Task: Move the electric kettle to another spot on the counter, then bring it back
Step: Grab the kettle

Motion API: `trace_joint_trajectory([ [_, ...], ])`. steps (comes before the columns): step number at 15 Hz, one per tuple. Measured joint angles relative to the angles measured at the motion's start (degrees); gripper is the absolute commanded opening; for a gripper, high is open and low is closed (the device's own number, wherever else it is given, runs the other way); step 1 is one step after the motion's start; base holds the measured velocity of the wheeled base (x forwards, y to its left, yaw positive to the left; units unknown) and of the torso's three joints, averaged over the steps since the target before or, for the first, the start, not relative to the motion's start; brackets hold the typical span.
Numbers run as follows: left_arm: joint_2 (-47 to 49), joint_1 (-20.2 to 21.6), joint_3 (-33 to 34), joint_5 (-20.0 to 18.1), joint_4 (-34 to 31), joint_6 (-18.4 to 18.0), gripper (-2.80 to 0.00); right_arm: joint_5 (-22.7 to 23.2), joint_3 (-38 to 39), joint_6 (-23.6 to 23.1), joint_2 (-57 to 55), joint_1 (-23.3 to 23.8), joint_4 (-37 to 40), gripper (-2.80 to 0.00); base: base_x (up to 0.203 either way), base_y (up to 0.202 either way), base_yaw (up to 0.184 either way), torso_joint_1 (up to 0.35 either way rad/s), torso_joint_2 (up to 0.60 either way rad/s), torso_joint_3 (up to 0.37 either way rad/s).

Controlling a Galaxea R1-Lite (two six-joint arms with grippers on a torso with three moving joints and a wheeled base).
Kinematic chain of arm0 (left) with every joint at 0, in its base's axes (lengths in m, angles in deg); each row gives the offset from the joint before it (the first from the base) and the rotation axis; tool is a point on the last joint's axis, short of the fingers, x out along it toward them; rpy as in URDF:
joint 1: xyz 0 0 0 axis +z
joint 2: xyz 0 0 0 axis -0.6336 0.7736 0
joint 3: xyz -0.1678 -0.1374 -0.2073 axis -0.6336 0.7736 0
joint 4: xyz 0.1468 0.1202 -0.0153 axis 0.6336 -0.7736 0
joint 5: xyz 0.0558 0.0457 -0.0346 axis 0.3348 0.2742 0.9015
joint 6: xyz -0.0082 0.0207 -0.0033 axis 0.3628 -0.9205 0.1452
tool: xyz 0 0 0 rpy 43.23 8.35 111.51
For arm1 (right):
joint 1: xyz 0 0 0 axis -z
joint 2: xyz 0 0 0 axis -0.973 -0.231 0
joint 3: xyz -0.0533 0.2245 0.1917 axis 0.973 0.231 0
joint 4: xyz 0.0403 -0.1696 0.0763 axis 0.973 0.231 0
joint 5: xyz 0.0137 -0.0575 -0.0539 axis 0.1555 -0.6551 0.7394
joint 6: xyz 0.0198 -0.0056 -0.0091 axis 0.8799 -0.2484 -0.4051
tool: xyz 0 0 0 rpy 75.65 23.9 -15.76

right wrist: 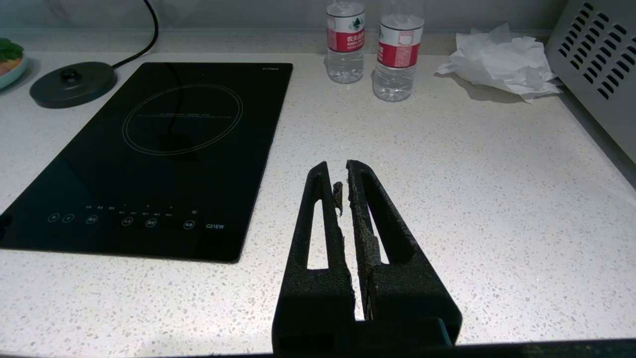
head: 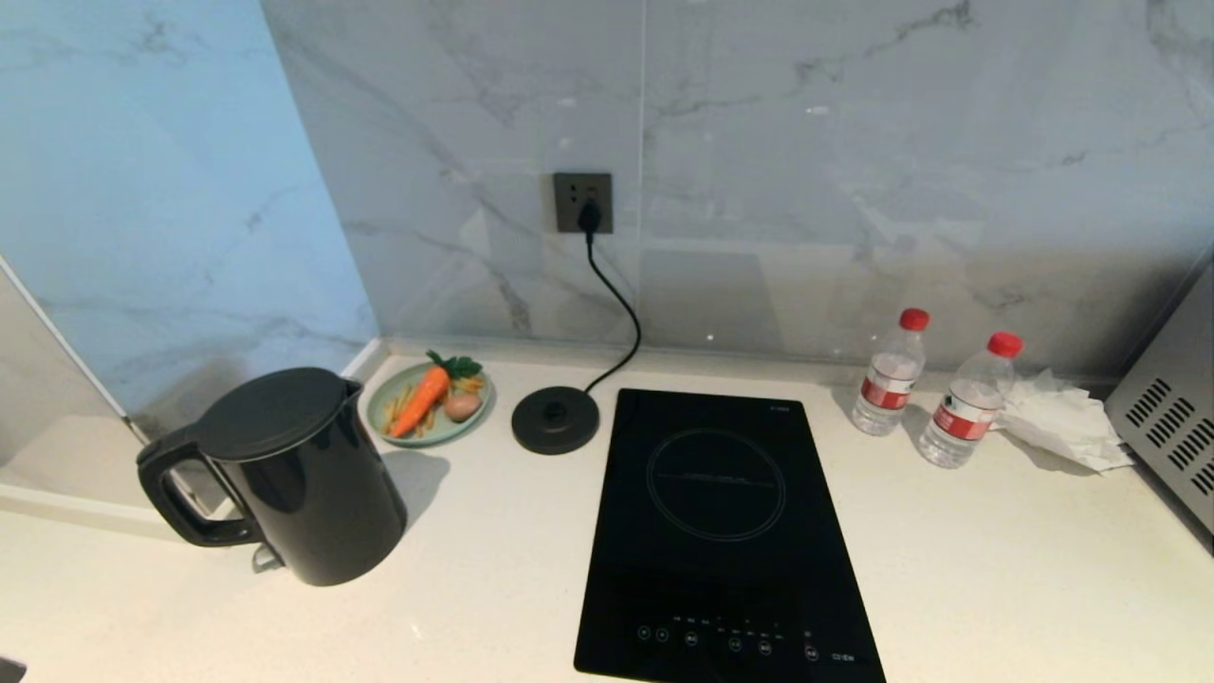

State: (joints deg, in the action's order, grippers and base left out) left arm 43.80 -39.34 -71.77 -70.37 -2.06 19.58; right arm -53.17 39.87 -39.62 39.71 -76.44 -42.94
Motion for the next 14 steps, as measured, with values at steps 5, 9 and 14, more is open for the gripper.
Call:
trace_joint_trajectory([
  [5,0.0,0.1,0.0,0.1,0.4,-0.4,-2.80,0.0,0.0,0.0,0.0,0.0,0.0,-2.80,0.000,0.000,0.000,0.000,0.00,0.000],
  [9,0.4,0.1,-5.9,-0.8,-1.0,3.1,-2.80,0.0,0.0,0.0,0.0,0.0,0.0,-2.80,0.000,0.000,0.000,0.000,0.00,0.000],
  [14,11.1,0.3,-18.1,-7.6,-5.0,6.2,-2.80,0.1,0.0,0.0,0.0,0.1,-0.1,-2.80,0.000,0.000,0.000,0.000,0.00,0.000],
])
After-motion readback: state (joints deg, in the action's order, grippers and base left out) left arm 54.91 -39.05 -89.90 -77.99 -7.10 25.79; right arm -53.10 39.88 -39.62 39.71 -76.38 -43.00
